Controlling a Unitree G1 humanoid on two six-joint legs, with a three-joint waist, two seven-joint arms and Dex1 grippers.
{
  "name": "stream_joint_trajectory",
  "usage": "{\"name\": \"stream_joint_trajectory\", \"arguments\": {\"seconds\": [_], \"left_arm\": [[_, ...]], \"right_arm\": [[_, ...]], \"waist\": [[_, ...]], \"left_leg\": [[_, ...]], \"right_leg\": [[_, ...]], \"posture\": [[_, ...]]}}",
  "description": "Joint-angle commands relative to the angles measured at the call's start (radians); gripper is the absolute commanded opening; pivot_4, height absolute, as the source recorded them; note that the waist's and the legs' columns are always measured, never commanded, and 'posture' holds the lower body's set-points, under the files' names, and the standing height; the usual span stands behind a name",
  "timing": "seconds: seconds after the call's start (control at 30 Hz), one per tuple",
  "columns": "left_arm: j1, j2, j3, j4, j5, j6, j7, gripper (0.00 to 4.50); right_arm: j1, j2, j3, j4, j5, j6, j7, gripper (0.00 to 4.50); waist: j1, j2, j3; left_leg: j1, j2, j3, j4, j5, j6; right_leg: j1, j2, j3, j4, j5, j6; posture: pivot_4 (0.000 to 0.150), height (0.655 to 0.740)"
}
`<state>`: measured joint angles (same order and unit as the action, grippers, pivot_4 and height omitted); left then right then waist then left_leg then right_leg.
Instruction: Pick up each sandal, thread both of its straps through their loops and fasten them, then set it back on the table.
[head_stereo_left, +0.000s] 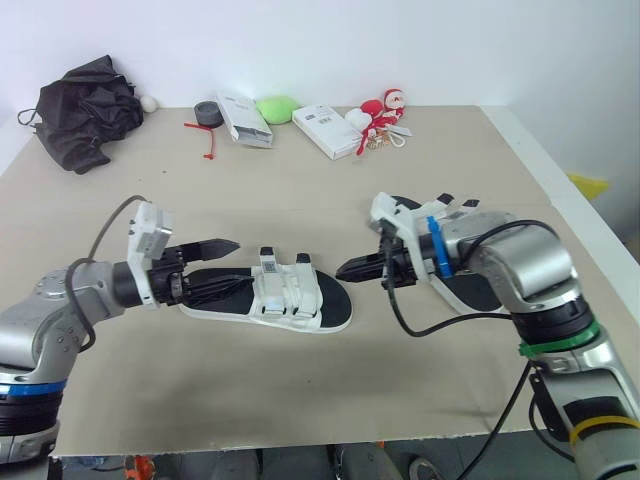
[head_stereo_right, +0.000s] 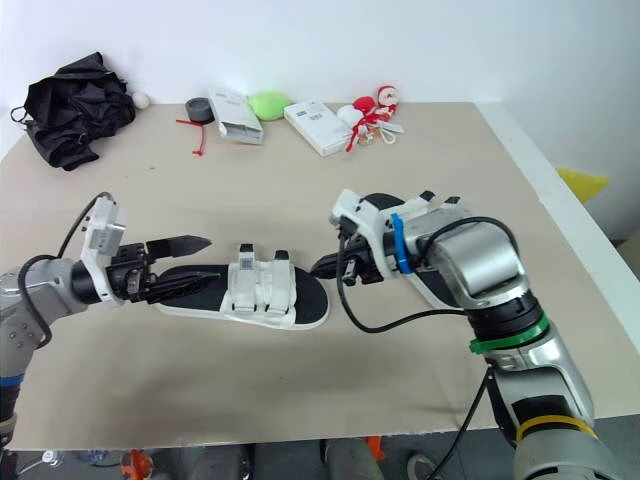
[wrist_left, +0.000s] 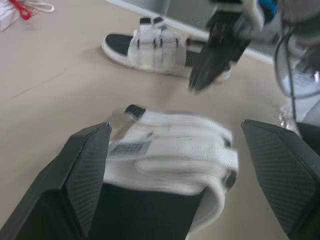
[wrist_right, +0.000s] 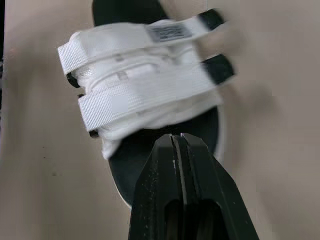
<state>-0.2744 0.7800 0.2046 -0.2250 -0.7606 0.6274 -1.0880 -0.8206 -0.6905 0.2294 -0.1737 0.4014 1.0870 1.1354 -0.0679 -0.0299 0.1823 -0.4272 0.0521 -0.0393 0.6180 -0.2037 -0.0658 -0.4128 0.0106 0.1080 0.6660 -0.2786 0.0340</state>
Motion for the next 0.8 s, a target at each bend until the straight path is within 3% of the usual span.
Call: {"name": "stream_joint_trajectory", "arguments": {"seconds": [0.03,0.17,0.33,0.47,0.8], "left_arm": [[0.079,0.048,0.001,-0.033,0.072,-0.092,-0.063,4.31],[0.152,0.064,-0.055,-0.006,0.195,-0.225,-0.102,4.31],[0.130,0.010,-0.107,0.054,0.245,-0.329,-0.128,4.31],[0.084,-0.025,-0.178,0.103,0.283,-0.377,-0.160,4.31],[-0.046,-0.139,-0.309,0.199,0.336,-0.391,-0.179,4.31]], "right_arm": [[0.067,-0.080,-0.098,-0.110,0.059,-0.062,0.035,0.00],[0.293,-0.155,-0.263,-0.246,0.161,-0.181,0.103,0.00],[0.444,-0.126,-0.409,-0.417,0.332,-0.132,0.020,0.00],[0.498,-0.081,-0.489,-0.525,0.489,-0.095,-0.083,0.00],[0.521,-0.028,-0.535,-0.562,0.658,-0.127,-0.272,0.00]], "waist": [[0.001,0.000,0.000],[0.017,0.000,0.000],[0.023,0.001,0.000],[0.020,0.001,0.000],[0.024,0.000,0.000]], "left_leg": [[-0.001,0.000,0.000,0.000,-0.001,0.001],[-0.003,0.000,0.000,0.001,-0.004,0.006],[-0.003,0.000,0.000,0.005,-0.004,0.006],[0.000,0.001,0.000,0.010,-0.004,0.006],[0.000,0.000,-0.002,0.017,-0.002,0.009]], "right_leg": [[0.000,0.000,0.000,0.000,0.000,-0.001],[-0.002,-0.001,-0.001,0.000,-0.003,-0.003],[-0.001,-0.001,-0.002,0.002,-0.002,-0.003],[0.003,0.000,-0.001,0.002,-0.002,0.004],[0.007,0.001,-0.001,0.003,0.002,0.008]], "posture": [[0.150,0.7380],[0.150,0.7380],[0.150,0.7380],[0.150,0.7380],[0.150,0.7380]]}}
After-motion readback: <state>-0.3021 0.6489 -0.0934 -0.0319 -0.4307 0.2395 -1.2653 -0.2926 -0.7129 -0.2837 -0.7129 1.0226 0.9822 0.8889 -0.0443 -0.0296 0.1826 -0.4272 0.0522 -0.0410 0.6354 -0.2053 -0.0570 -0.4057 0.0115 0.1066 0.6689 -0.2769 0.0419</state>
